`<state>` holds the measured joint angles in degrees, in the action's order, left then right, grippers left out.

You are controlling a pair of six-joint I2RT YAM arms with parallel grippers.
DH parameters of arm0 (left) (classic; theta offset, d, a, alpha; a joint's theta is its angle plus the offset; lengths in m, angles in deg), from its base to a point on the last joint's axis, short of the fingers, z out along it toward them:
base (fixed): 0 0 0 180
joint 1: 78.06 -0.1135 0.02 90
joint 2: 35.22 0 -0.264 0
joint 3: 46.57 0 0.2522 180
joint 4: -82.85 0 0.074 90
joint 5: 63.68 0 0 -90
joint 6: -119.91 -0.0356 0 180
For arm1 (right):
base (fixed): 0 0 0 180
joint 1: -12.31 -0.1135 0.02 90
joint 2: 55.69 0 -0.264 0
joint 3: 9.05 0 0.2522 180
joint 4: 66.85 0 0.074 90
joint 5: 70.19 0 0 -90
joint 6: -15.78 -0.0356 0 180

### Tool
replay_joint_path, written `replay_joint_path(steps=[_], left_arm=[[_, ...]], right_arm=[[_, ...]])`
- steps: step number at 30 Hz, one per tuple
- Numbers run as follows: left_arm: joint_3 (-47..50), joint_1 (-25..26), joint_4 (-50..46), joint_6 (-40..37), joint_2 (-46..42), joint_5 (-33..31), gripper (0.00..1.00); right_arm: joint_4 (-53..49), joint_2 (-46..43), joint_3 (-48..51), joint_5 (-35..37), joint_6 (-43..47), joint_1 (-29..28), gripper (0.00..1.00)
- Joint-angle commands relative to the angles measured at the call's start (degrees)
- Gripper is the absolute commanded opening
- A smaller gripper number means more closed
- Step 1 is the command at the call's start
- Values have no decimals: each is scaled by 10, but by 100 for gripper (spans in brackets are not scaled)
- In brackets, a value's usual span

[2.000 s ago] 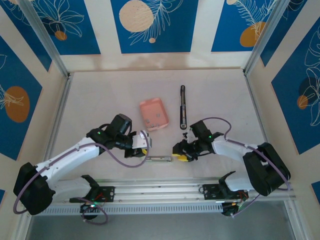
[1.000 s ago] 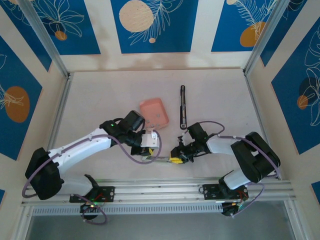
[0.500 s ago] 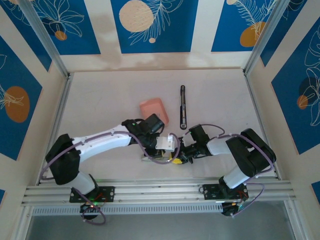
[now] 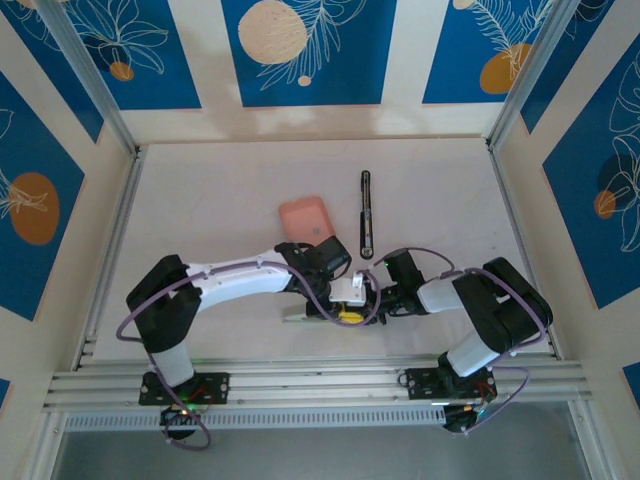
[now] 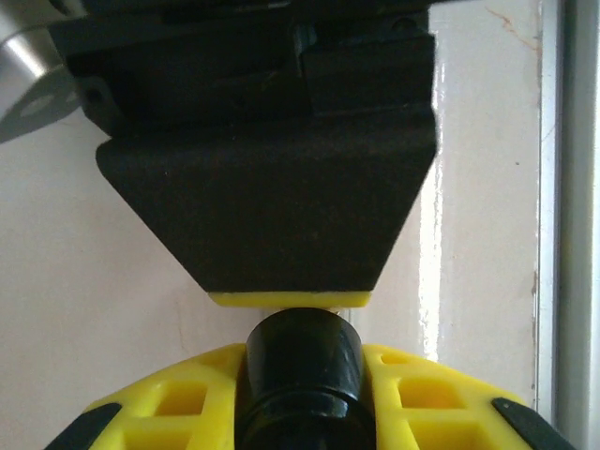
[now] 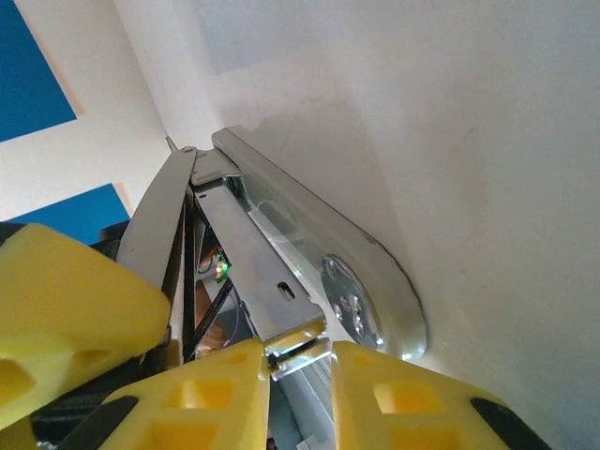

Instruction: Load the staples into the stapler

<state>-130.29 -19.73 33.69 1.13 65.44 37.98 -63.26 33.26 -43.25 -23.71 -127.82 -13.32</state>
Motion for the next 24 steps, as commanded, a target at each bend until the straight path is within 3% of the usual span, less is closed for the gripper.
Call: replay_joint_path(steps=[1,10,16,24], left_arm=[[-12,6,-16,19,31,-8,15],[-54,16,-52,26,88,-23,15],[-88,28,-84,30,141,-46,15],[-103,45,-115,19,198,-40,14]], right_arm=[[-34,-28,24,16,0,21,28],[-239,-174,16,92,55,69,35],[-279,-222,16,101,64,82,37],[-275,-219,17,100,71,87,37]])
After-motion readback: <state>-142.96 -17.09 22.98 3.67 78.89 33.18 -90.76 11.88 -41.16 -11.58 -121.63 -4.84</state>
